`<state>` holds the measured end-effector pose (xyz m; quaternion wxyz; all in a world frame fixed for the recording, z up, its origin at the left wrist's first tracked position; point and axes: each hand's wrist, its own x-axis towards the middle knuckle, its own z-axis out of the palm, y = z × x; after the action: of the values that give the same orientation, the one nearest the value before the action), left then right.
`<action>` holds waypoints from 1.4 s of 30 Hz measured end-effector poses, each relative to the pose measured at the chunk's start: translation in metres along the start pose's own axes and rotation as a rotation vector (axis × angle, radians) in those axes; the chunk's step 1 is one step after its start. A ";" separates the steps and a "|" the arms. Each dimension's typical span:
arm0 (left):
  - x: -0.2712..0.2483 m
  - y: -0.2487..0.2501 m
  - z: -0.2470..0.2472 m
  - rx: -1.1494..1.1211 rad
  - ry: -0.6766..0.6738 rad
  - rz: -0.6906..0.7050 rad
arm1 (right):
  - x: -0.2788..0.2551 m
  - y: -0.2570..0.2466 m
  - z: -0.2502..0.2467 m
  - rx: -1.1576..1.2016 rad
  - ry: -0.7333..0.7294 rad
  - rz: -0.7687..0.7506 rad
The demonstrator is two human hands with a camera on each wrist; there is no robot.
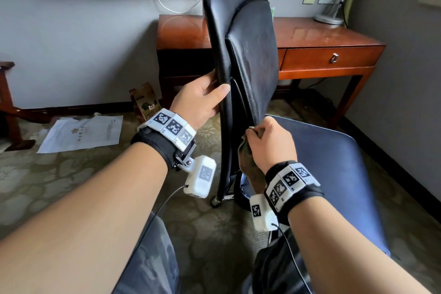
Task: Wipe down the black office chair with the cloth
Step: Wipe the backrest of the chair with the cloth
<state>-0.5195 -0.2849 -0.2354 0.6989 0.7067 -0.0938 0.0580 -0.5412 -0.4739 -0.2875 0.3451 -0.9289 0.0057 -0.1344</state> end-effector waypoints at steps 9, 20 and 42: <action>-0.004 -0.016 0.001 -0.012 0.004 -0.066 | 0.029 -0.041 -0.022 0.144 0.088 -0.084; -0.003 -0.016 0.003 0.029 0.012 -0.062 | 0.013 0.001 0.002 0.206 -0.014 0.137; 0.012 -0.015 -0.007 -0.036 0.144 -0.079 | 0.020 -0.062 -0.039 0.160 0.167 -0.190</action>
<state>-0.5041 -0.2789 -0.2470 0.7180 0.6913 -0.0166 0.0793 -0.5372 -0.4535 -0.2143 0.4022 -0.8804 -0.0643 -0.2430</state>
